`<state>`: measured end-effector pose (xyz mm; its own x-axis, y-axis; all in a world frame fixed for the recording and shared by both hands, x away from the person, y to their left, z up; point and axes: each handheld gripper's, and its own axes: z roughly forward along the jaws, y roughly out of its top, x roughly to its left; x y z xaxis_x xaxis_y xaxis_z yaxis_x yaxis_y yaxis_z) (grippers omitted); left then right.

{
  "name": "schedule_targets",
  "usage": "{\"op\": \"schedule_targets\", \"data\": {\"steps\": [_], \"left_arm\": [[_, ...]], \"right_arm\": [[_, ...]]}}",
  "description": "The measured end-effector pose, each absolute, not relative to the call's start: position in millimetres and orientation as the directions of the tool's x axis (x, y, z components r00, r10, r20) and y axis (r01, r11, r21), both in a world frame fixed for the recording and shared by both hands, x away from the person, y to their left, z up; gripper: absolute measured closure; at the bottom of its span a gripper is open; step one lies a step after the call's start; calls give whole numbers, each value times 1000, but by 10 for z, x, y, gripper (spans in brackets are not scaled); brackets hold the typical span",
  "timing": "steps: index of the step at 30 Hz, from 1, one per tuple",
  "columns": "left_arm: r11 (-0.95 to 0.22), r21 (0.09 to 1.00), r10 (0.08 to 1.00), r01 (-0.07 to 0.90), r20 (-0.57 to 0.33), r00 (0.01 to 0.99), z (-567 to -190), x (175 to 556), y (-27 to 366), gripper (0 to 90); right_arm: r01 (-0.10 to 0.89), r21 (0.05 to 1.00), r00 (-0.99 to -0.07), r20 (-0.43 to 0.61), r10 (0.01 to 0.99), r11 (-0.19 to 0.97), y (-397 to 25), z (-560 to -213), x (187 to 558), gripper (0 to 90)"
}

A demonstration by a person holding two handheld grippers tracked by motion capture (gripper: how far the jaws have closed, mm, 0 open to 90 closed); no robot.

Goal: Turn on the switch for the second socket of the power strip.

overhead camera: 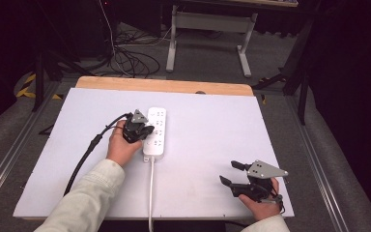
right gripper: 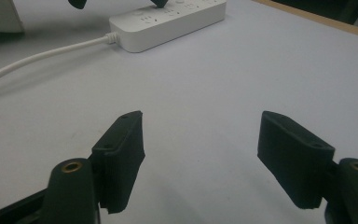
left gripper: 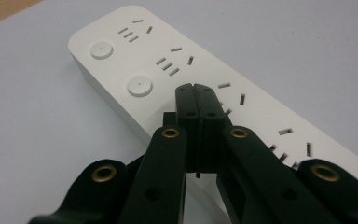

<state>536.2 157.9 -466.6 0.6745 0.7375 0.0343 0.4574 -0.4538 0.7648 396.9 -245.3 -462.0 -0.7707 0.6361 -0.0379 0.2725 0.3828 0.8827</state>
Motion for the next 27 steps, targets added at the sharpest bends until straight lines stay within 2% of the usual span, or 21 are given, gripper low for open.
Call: {"op": "schedule_targets", "data": {"steps": [11,16,21,22,24,25,26,27], "left_arm": [[-447,768,747,459,38,664,-4685,5345,1566,900],[-409,783,757,469,4,654,-4710,5345,1598,900],[-417,781,759,464,18,651,-4713,5334,1583,900],[-444,774,769,451,71,635,-4703,5325,1582,900],[-448,773,768,449,76,636,-4703,5319,1581,900],[-440,778,770,448,70,634,-4706,5323,1594,900],[-385,793,773,472,-3,634,-4732,5338,1648,900],[-374,795,771,477,-19,637,-4738,5338,1657,900]], "right_arm": [[273,884,-771,-36,635,381,-2455,-4618,3960,318],[270,883,-773,-39,633,384,-2450,-4621,3958,318],[271,882,-773,-39,633,385,-2451,-4621,3954,318],[271,883,-773,-39,634,384,-2452,-4621,3953,318],[270,883,-773,-39,633,385,-2453,-4622,3953,318],[271,882,-773,-39,633,385,-2452,-4624,3953,318],[270,882,-774,-39,632,386,-2452,-4624,3952,318],[274,882,-774,-36,632,385,-2449,-4625,3950,318]]}}
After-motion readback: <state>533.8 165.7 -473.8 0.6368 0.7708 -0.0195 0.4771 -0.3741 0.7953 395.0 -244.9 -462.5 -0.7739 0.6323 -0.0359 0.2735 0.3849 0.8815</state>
